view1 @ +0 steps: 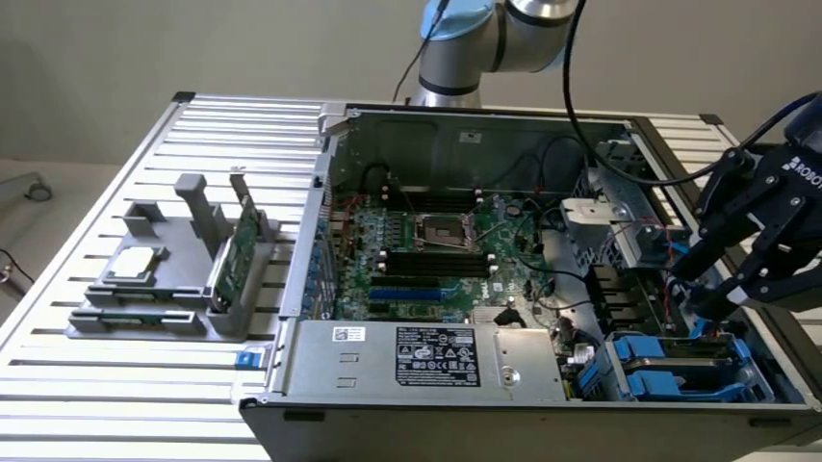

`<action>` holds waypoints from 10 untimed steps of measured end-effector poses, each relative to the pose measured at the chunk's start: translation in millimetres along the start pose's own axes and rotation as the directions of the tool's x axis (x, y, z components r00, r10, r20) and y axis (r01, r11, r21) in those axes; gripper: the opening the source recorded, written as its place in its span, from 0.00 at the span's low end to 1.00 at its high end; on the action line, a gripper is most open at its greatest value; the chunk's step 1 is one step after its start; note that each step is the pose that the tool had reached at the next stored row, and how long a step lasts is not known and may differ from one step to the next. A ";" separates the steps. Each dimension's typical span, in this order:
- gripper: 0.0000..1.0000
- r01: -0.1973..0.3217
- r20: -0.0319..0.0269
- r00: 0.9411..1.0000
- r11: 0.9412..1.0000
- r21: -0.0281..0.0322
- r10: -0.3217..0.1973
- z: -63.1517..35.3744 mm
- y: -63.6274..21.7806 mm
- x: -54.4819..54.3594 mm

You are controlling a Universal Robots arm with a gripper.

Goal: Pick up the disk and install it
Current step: 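Insert the second disk wire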

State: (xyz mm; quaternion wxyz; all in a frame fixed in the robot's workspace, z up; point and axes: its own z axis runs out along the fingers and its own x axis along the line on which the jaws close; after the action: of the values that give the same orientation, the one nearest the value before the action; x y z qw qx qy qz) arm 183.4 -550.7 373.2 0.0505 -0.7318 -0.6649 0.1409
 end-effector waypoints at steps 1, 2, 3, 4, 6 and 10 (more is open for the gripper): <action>0.48 0.000 0.000 1.000 1.000 0.000 0.000 0.1 0.0 1.3; 0.48 0.000 0.000 1.000 1.000 0.000 0.000 0.2 -0.2 2.8; 0.48 0.000 0.000 1.000 1.000 0.000 0.000 0.5 -0.3 4.2; 0.48 0.000 0.000 1.000 1.000 0.000 0.000 0.8 -0.2 5.0; 0.48 0.000 0.000 1.000 1.000 0.000 0.000 1.5 -0.1 6.4; 0.48 0.000 0.000 1.000 1.000 0.000 0.000 2.0 -0.2 9.5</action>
State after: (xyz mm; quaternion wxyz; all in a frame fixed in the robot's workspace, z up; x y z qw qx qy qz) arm 183.4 -541.6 370.0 0.0504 -0.7318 -0.6649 0.1407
